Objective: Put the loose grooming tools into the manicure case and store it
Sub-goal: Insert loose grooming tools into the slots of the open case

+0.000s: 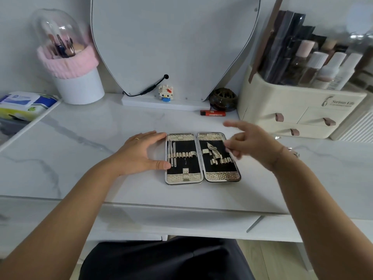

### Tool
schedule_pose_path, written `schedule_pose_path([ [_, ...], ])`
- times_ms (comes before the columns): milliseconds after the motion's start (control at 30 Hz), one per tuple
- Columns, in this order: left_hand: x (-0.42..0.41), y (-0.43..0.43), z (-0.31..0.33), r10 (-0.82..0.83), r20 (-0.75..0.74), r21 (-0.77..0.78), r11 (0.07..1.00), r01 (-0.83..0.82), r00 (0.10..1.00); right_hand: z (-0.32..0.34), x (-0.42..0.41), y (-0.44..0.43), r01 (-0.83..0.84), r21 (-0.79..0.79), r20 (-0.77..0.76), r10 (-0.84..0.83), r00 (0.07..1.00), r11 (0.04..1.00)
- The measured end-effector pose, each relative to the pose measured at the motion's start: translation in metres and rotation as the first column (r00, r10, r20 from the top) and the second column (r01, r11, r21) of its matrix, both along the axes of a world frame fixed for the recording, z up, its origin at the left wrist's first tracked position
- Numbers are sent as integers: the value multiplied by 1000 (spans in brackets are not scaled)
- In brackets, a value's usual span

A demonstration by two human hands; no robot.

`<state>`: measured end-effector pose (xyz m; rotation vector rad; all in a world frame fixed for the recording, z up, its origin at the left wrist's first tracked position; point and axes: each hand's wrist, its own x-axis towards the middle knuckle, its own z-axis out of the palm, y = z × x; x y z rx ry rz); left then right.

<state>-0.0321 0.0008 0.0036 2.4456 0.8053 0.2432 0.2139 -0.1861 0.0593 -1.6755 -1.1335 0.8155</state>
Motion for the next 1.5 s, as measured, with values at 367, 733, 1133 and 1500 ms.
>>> schedule_pose_path([
  [367,0,-10,11,-36,-15,29,999,36,999,-13,-56,88,-123,-16,80,124,989,992],
  [733,0,-7,7,-40,-21,40,998,41,999,-21,-61,101,-1,6,143,0,990,1000],
  [1133,1,-9,10,-66,-31,61,996,68,997,-18,-57,100,-44,-57,202,54,978,997],
  [1500,1,-9,9,-81,-52,75,994,85,995,-11,-53,86,-100,-123,620,155,769,987],
])
